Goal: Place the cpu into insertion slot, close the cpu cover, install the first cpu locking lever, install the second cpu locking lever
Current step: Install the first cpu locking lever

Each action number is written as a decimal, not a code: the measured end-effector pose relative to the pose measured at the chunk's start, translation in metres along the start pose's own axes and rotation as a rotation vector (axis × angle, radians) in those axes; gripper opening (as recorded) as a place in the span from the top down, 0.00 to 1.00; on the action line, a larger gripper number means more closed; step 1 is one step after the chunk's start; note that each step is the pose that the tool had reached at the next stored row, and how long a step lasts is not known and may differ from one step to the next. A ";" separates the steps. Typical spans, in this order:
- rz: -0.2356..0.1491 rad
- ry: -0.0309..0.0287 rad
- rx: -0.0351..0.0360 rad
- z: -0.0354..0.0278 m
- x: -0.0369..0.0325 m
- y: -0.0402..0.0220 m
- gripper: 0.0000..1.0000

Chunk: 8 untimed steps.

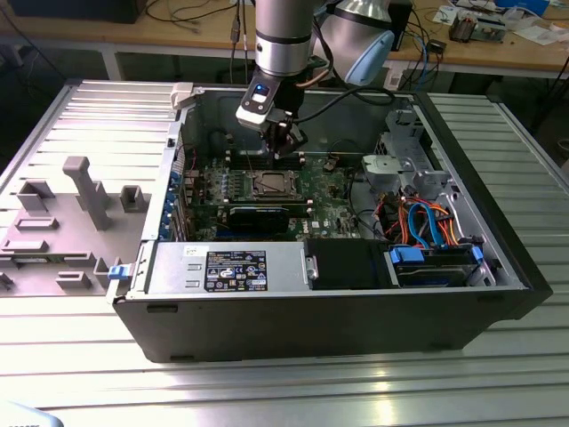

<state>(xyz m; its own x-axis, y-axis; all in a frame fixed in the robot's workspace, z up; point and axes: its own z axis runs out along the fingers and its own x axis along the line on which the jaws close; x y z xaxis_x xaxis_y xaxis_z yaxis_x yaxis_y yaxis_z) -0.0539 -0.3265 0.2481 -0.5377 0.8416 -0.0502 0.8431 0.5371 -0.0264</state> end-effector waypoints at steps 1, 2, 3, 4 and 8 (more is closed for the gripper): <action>-0.002 0.0000 -0.0001 0.0000 0.0000 0.0000 0.89; -0.004 -0.0001 -0.0003 0.0000 0.0000 0.0000 0.89; -0.005 -0.0001 -0.0003 0.0000 0.0000 0.0000 0.89; -0.008 -0.0002 -0.0005 0.0000 0.0000 0.0000 0.89; -0.018 -0.0004 -0.0010 0.0000 0.0000 0.0000 0.89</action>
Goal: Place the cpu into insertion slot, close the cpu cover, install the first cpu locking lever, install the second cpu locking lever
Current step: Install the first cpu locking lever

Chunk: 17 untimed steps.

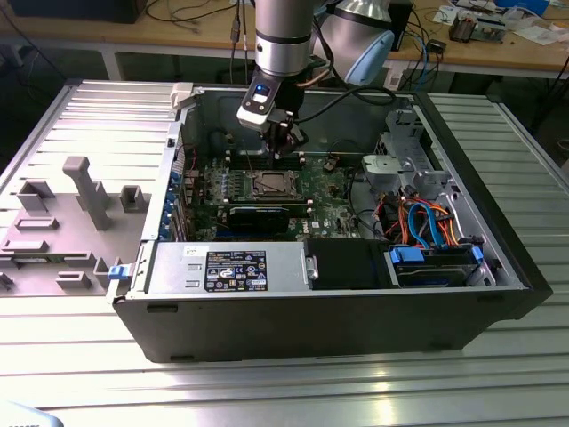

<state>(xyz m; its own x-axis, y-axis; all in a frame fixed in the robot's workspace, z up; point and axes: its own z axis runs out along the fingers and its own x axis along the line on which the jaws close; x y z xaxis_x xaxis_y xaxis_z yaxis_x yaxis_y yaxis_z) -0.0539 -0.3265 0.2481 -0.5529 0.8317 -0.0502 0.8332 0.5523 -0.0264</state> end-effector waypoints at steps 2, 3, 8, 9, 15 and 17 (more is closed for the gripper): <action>-0.003 -0.0001 -0.0002 0.0000 0.0000 0.0000 0.89; -0.005 -0.0001 -0.0002 0.0000 0.0000 0.0000 0.89; -0.018 -0.0005 -0.0009 0.0000 0.0000 0.0000 0.89; -0.020 -0.0005 -0.0010 0.0000 0.0000 0.0000 0.89; -0.031 -0.0008 -0.0016 0.0000 0.0000 0.0000 0.89; -0.035 -0.0009 -0.0018 0.0000 0.0000 0.0000 0.89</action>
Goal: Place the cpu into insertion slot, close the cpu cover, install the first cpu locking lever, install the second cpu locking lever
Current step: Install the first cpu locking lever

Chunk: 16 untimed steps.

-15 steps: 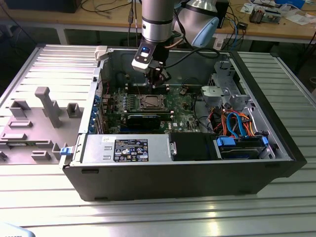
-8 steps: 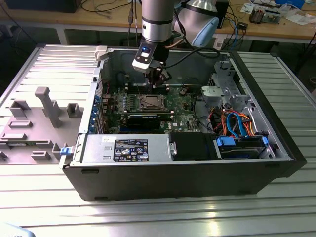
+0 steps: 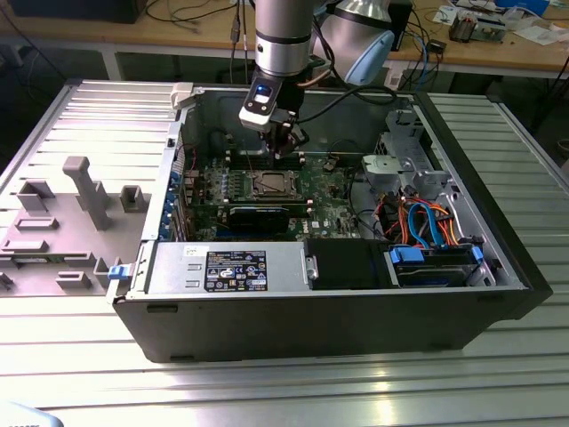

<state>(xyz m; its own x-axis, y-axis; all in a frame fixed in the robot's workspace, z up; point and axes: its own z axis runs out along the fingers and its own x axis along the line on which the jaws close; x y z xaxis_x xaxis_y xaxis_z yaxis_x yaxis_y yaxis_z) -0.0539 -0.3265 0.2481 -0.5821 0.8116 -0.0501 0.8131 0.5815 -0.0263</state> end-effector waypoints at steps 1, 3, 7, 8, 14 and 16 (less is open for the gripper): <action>-0.001 -0.0001 0.0000 0.0000 0.0000 0.0000 0.89; -0.006 -0.0002 -0.0003 0.0000 0.0000 0.0000 0.89; -0.014 -0.0004 -0.0007 0.0000 0.0000 0.0000 0.89; -0.025 -0.0007 -0.0012 0.0000 0.0000 0.0000 0.89; -0.071 -0.0019 -0.0035 0.0000 0.0000 0.0000 0.89; -0.077 -0.0021 -0.0038 0.0000 0.0000 0.0000 0.89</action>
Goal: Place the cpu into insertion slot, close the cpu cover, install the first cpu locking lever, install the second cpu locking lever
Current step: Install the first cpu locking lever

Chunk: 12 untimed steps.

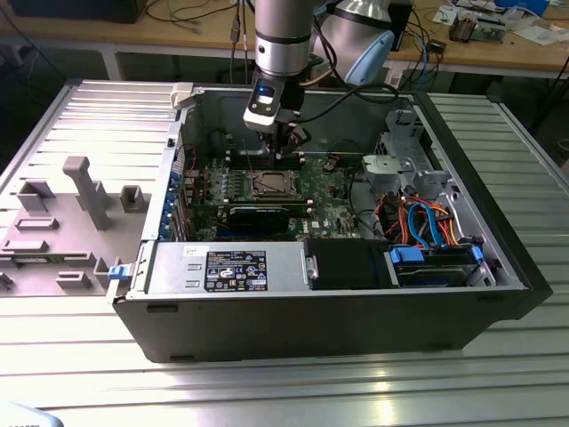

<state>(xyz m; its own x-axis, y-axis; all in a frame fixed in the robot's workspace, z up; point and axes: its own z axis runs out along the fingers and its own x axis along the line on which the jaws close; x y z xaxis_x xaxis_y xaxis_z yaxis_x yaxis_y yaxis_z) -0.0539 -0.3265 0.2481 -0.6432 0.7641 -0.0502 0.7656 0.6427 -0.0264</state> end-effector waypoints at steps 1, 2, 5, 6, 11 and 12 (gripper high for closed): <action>-0.003 0.0000 -0.0002 0.0000 0.0000 0.0000 0.89; -0.005 -0.0001 -0.0003 0.0000 0.0000 0.0000 0.89; -0.010 -0.0003 -0.0005 0.0000 0.0000 0.0000 0.89; -0.011 -0.0003 -0.0006 0.0000 0.0000 0.0000 0.89; -0.020 -0.0005 -0.0010 0.0000 0.0000 0.0000 0.89; -0.022 -0.0006 -0.0011 0.0000 0.0000 0.0000 0.89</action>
<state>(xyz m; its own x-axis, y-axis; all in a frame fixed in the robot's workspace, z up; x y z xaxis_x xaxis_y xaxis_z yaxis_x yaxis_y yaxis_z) -0.0539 -0.3265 0.2481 -0.6597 0.7498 -0.0502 0.7514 0.6593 -0.0264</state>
